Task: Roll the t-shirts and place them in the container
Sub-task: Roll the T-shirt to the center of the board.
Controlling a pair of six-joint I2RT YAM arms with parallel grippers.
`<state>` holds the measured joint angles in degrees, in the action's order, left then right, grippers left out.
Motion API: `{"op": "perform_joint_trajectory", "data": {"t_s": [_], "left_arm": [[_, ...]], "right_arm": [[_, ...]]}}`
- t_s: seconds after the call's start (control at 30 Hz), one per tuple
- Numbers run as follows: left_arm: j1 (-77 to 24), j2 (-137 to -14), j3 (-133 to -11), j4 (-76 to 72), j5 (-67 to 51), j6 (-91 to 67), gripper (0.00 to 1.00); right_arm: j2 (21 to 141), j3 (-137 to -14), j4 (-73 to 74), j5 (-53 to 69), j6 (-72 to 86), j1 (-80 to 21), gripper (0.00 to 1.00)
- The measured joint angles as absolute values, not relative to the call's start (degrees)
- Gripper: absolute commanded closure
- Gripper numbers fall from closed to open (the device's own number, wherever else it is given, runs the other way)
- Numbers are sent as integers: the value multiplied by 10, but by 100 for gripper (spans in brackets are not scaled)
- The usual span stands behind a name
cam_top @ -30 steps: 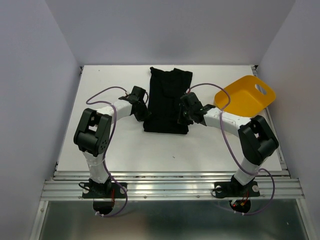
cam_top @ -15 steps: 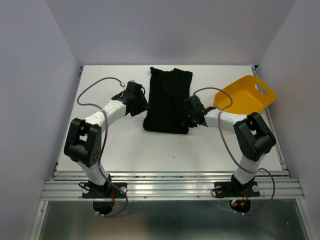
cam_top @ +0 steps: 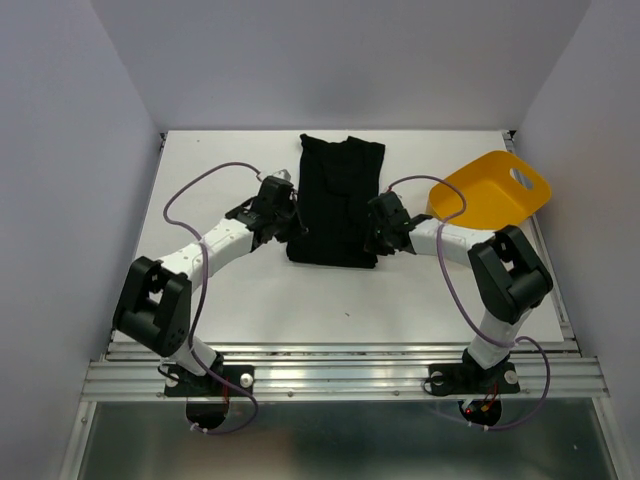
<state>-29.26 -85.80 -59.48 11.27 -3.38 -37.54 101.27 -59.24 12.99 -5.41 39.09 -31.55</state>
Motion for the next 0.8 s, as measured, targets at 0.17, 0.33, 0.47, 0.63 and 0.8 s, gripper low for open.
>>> {"op": "perform_joint_trajectory", "data": {"t_s": [0.17,0.33,0.47,0.63,0.8], "left_arm": [[-292,-908,-595,99,-54,-376,100],[-292,-962,-595,86,-53,-375,100],[-292,-1009,-588,73,-55,-376,100],[-293,-1009,-586,66,-51,-375,100],[-294,-1009,-586,66,-49,-373,100]], "right_arm": [[1007,-590,132,-54,393,-316,99],[994,-587,143,-54,392,-316,99],[970,-587,151,-45,392,-316,99],[938,-597,152,-30,392,-331,99],[950,-632,140,4,399,-362,99]]}}
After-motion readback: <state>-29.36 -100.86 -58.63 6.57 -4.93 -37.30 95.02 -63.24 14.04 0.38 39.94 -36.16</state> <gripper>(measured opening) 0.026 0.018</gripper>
